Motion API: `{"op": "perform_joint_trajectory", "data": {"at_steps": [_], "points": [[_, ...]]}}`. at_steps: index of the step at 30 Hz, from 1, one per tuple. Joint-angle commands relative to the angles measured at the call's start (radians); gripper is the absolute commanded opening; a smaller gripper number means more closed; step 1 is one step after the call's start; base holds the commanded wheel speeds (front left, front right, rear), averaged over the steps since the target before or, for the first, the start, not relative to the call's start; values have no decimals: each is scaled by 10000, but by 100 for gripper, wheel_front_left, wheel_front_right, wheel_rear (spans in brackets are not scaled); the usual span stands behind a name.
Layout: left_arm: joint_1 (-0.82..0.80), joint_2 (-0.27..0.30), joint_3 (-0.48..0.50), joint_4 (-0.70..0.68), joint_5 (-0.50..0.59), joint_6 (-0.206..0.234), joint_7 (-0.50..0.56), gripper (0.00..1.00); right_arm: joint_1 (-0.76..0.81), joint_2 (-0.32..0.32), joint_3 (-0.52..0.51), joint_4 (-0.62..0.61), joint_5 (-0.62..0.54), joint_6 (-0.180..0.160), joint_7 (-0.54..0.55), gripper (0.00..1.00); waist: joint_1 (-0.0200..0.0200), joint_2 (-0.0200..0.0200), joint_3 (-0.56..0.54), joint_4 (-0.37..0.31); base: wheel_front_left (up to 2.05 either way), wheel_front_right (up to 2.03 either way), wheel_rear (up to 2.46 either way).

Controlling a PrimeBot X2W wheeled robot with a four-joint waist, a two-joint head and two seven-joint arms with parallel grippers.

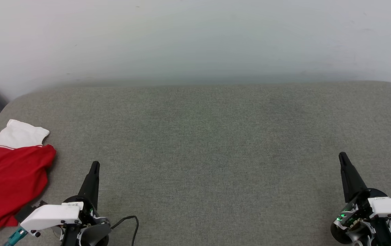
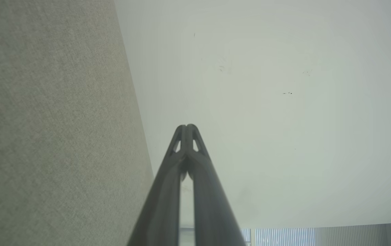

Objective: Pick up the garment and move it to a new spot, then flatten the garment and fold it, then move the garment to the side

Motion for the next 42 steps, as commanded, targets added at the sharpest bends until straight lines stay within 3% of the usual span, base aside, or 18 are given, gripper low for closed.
{"op": "perform_joint_trajectory", "data": {"at_steps": [1, 25, 26, 42], "points": [[-75, 26, 32, 3, -16, -43, 18, 0, -108, -51, -5, 8, 39, 40, 9, 0, 0, -1, 0, 0, 0, 0, 0], [-75, 26, 32, 3, -16, -43, 18, 0, -108, -51, -5, 8, 40, 40, 9, 0, 0, -1, 0, 0, 0, 0, 0], [10, -4, -14, 26, 4, 4, -2, 100, 18, 4, 2, 21, -4, -4, -4, 100, 0, -1, 1, 0, 0, 0, 0], [21, -10, -831, -367, 641, 3, -697, 100, 371, -46, 413, -425, -785, -2, -693, 100, 1, -1, -16, 12, 0, 0, 0]]}}
